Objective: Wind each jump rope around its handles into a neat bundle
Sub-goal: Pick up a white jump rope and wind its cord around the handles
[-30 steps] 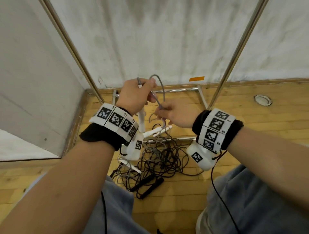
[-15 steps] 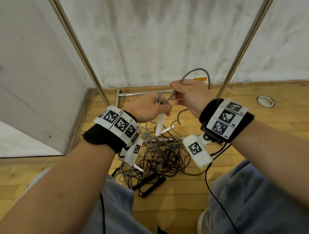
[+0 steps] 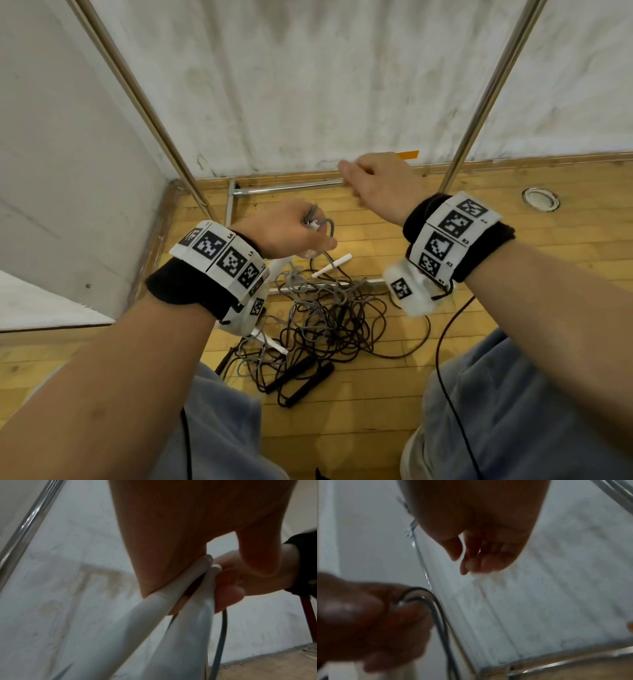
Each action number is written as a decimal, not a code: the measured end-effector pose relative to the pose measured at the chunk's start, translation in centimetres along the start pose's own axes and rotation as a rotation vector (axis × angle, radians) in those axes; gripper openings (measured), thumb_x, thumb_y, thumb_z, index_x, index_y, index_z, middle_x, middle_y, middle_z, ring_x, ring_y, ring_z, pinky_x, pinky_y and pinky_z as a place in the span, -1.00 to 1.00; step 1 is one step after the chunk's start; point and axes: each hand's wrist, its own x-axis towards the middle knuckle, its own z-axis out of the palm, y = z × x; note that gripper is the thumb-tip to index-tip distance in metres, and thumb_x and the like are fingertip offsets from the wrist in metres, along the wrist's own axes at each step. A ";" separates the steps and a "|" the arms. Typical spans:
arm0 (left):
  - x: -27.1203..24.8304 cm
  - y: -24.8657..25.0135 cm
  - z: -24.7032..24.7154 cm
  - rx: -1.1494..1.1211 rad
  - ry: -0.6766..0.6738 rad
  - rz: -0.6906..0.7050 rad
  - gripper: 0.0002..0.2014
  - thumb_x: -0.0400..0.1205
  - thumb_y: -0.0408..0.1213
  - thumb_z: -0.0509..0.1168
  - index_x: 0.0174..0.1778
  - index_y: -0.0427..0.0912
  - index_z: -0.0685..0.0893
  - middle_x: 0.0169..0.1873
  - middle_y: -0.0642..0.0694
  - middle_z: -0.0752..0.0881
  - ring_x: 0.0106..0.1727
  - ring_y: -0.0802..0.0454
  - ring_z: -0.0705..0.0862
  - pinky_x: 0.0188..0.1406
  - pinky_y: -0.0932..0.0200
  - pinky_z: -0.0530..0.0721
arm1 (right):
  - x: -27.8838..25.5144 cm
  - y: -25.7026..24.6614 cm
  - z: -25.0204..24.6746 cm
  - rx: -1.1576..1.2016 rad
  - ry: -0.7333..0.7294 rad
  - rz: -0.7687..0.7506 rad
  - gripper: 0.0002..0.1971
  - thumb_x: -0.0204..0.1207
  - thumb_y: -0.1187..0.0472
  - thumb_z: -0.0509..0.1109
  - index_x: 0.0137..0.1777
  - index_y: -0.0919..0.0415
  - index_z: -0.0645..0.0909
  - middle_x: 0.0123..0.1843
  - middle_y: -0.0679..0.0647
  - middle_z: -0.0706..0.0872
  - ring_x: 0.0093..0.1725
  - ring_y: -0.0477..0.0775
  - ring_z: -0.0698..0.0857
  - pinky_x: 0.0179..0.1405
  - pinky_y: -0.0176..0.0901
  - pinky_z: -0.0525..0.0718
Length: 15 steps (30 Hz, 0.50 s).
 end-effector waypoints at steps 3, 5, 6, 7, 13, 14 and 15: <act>-0.2 0.3 -0.6 -0.007 -0.025 0.020 -0.72 0.49 -0.30 0.44 -0.53 0.00 0.59 -0.63 0.10 0.59 -0.53 0.19 0.54 -0.32 0.21 0.50 | -0.3 -0.8 1.3 0.328 -0.193 0.035 -0.52 0.68 -0.15 0.03 0.28 0.17 0.57 0.10 -0.03 0.75 0.16 -0.04 0.68 0.26 -0.01 0.57; -0.4 0.5 -1.0 -0.016 -0.021 0.014 -0.69 0.46 -0.38 0.42 -0.56 0.00 0.57 -0.65 0.10 0.59 -0.55 0.22 0.54 -0.36 0.22 0.48 | -0.4 -0.9 1.9 0.405 -0.326 0.118 -0.45 0.65 -0.24 -0.02 0.34 0.13 0.53 0.08 0.00 0.74 0.20 0.01 0.65 0.38 0.08 0.50; -0.4 0.6 -1.1 -0.008 -0.021 0.011 -0.71 0.46 -0.39 0.42 -0.55 -0.03 0.56 -0.64 0.08 0.60 -0.55 0.22 0.54 -0.37 0.22 0.46 | -0.5 -0.9 2.0 0.412 -0.367 0.130 -0.43 0.64 -0.26 -0.03 0.27 0.15 0.56 -0.02 0.02 0.74 0.13 0.04 0.67 0.40 0.14 0.49; -0.5 0.7 -1.2 -0.001 -0.024 0.010 -0.73 0.45 -0.39 0.41 -0.53 -0.07 0.55 -0.62 0.07 0.61 -0.54 0.22 0.55 -0.38 0.23 0.45 | -0.5 -0.9 2.0 0.403 -0.397 0.121 -0.41 0.64 -0.27 -0.05 0.18 0.18 0.60 -0.13 0.06 0.73 0.02 0.06 0.68 0.39 0.19 0.49; -0.8 0.0 -2.0 -0.025 0.040 0.061 -0.87 0.49 -0.49 0.37 -0.26 -0.18 0.60 -0.40 0.05 0.62 -0.43 0.21 0.61 -0.34 0.38 0.54 | -0.9 -1.6 1.7 0.360 -0.519 0.040 -0.55 0.64 -0.18 0.11 -0.23 0.15 0.57 -0.52 -0.08 0.38 -0.53 -0.06 0.34 -0.38 -0.21 0.55; -0.7 -0.2 -2.1 -0.040 0.064 0.063 -0.90 0.51 -0.47 0.36 -0.20 -0.19 0.63 -0.35 0.02 0.66 -0.37 0.19 0.65 -0.24 0.30 0.60 | -0.9 -1.7 1.6 0.335 -0.500 0.013 -0.61 0.64 -0.11 0.17 -0.27 0.14 0.55 -0.53 -0.08 0.36 -0.54 -0.04 0.32 -0.42 -0.20 0.49; -0.6 -0.4 -2.1 -0.059 0.089 0.064 -0.92 0.54 -0.46 0.36 -0.15 -0.20 0.65 -0.33 -0.01 0.70 -0.32 0.17 0.68 -0.14 0.22 0.62 | -0.9 -1.9 1.4 0.306 -0.463 -0.014 -0.64 0.64 -0.05 0.21 -0.32 0.14 0.53 -0.53 -0.06 0.36 -0.54 -0.03 0.34 -0.43 -0.15 0.46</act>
